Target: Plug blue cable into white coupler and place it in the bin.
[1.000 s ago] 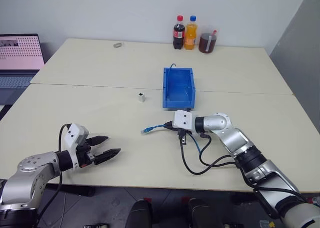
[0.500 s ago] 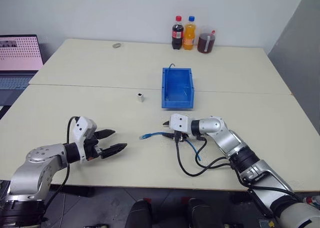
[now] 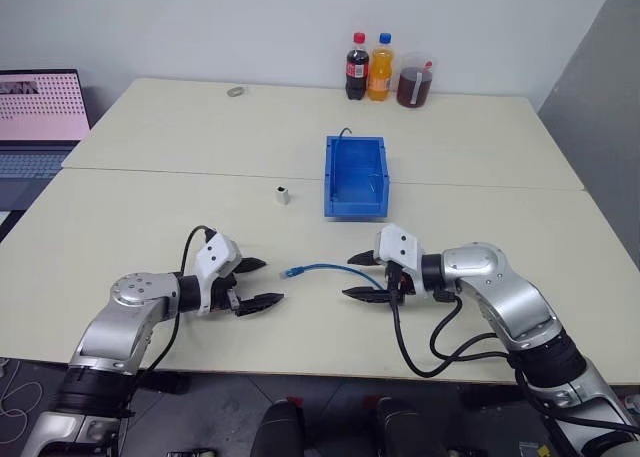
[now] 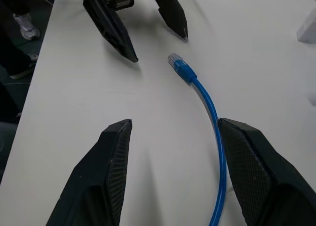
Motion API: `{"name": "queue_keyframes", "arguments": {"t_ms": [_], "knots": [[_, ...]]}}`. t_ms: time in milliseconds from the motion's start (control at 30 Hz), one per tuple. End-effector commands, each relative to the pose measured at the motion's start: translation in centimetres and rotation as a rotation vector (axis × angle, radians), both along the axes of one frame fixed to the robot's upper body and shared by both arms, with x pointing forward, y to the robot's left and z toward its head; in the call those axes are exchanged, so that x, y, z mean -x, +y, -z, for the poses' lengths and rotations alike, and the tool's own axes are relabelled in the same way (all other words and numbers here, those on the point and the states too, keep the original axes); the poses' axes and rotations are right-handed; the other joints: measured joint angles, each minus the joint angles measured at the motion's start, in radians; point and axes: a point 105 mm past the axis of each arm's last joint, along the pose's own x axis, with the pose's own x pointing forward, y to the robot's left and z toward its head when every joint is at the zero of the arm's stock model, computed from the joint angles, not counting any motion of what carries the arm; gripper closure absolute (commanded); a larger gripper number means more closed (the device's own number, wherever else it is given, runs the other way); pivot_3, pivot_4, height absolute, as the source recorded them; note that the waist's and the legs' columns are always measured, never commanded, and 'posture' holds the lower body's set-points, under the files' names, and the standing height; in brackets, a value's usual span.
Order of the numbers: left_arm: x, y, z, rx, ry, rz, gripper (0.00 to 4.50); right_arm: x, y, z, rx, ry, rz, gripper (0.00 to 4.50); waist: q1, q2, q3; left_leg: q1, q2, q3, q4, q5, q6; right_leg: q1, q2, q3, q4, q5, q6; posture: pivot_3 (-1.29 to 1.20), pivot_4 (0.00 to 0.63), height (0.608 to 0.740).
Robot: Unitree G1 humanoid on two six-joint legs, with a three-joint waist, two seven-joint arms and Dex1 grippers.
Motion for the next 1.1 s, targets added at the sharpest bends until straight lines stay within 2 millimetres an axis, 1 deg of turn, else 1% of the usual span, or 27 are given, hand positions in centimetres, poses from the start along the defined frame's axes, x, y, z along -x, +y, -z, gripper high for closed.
{"name": "queue_keyframes", "arguments": {"t_ms": [33,67,133,167,267,300,400,433,500,633,667,700,767,867,1000,1100], "knots": [[-0.6,-0.6,0.9,-0.032,-0.023,0.040,0.00,0.4,0.0,-1.9,-0.055,-0.048,0.020,1.59,0.001,0.000,0.000,0.000,0.000,0.000,0.000,0.000,0.000,0.000,0.000,0.000,0.000,0.000,0.000,0.00,0.150,0.740],[-0.7,-0.8,1.1,-0.033,-0.019,0.049,0.00,0.4,0.0,-2.0,-0.058,-0.049,0.024,1.59,0.001,0.000,0.000,0.000,0.000,0.000,0.000,0.000,0.000,0.000,0.000,0.000,0.000,0.000,0.000,0.00,0.150,0.740],[-0.8,-1.3,1.4,-0.032,-0.016,0.063,0.37,0.5,0.1,-2.2,-0.065,-0.051,0.031,1.54,0.003,0.000,0.000,0.000,-0.001,0.000,0.000,0.000,0.000,0.001,0.000,0.000,0.000,0.000,0.000,0.00,0.150,0.740],[-0.9,-1.5,1.6,-0.031,-0.011,0.073,0.44,0.5,0.1,-2.2,-0.067,-0.051,0.034,1.54,0.004,0.000,0.000,0.000,-0.001,0.000,0.001,0.000,0.000,0.001,0.000,0.000,0.000,0.000,0.000,0.00,0.150,0.740],[-0.9,-2.1,2.2,-0.037,0.007,0.099,1.16,0.6,0.2,-2.2,-0.070,-0.051,0.039,1.54,0.005,0.000,-0.001,0.000,-0.001,-0.001,0.001,0.000,0.000,0.002,-0.001,-0.001,0.000,0.000,0.001,0.00,0.150,0.740],[-0.9,-2.2,2.4,-0.044,0.014,0.106,1.33,0.6,0.2,-2.3,-0.072,-0.051,0.039,1.54,0.005,0.000,-0.001,0.000,-0.001,-0.001,0.001,0.000,0.000,0.002,-0.001,-0.001,0.000,0.000,0.001,0.00,0.150,0.740],[-0.6,-2.3,3.1,-0.056,0.044,0.125,2.02,0.7,0.3,-2.3,-0.076,-0.054,0.041,1.54,0.005,0.000,-0.001,0.000,-0.001,-0.001,0.001,0.000,0.000,0.002,-0.001,-0.001,0.000,0.000,0.001,0.00,0.150,0.740],[-0.5,-2.3,3.3,-0.061,0.051,0.134,2.15,0.7,0.3,-2.4,-0.077,-0.056,0.042,1.54,0.005,0.000,-0.001,0.000,-0.001,-0.001,0.001,0.000,0.000,0.002,-0.001,-0.001,0.000,0.000,0.001,0.00,0.150,0.740],[-0.3,-2.5,3.6,-0.068,0.059,0.147,2.58,0.7,0.3,-2.5,-0.080,-0.059,0.044,1.54,0.005,0.000,-0.002,0.000,-0.001,-0.001,0.001,0.000,0.000,0.002,-0.001,-0.001,0.000,0.000,0.001,0.00,0.150,0.740],[-0.1,-2.7,3.9,-0.068,0.070,0.165,3.54,0.7,0.3,-2.5,-0.086,-0.064,0.052,1.54,0.004,0.000,-0.002,0.000,-0.001,-0.001,0.001,0.000,0.000,0.002,-0.001,-0.001,0.000,0.000,0.001,0.00,0.150,0.740],[0.0,-2.7,3.9,-0.065,0.070,0.166,3.67,0.7,0.3,-2.6,-0.088,-0.066,0.055,1.54,0.004,0.000,-0.002,0.000,-0.001,-0.001,0.001,0.000,0.000,0.002,-0.001,-0.001,0.000,0.000,0.001,0.00,0.150,0.740],[0.0,-2.7,3.9,-0.061,0.069,0.165,3.94,0.7,0.3,-2.6,-0.091,-0.069,0.058,1.54,0.004,0.000,-0.002,0.000,-0.001,-0.001,0.001,0.000,0.000,0.002,-0.001,-0.001,0.000,0.000,0.001,0.00,0.150,0.740],[-0.1,-2.8,3.8,-0.051,0.063,0.160,4.27,0.7,0.2,-2.7,-0.098,-0.075,0.062,1.54,0.004,0.000,-0.003,0.000,-0.001,-0.001,0.001,0.000,0.000,0.002,-0.001,-0.001,0.000,0.000,0.001,0.00,0.150,0.740],[-0.2,-2.9,3.3,-0.021,0.044,0.150,4.27,0.9,0.0,-2.7,-0.110,-0.075,0.065,1.54,0.004,0.000,-0.003,0.000,-0.001,-0.001,0.001,0.000,0.000,0.002,-0.001,-0.001,0.000,0.000,0.001,0.00,0.150,0.740],[-0.1,-3.5,0.8,0.074,-0.027,0.134,4.27,1.5,-0.7,-2.9,-0.164,-0.064,0.104,1.54,0.004,0.000,-0.003,0.000,-0.001,-0.001,0.001,0.000,0.000,0.002,-0.001,-0.001,-0.001,-0.001,0.002,0.00,0.150,0.740],[-0.1,-3.8,-1.5,0.129,-0.090,0.128,4.27,2.6,-1.1,-3.3,-0.256,0.022,0.129,1.54,0.003,0.000,-0.003,0.000,-0.001,-0.001,0.001,0.000,0.000,0.002,-0.001,-0.001,-0.001,-0.001,0.002,0.00,0.150,0.740]]}}
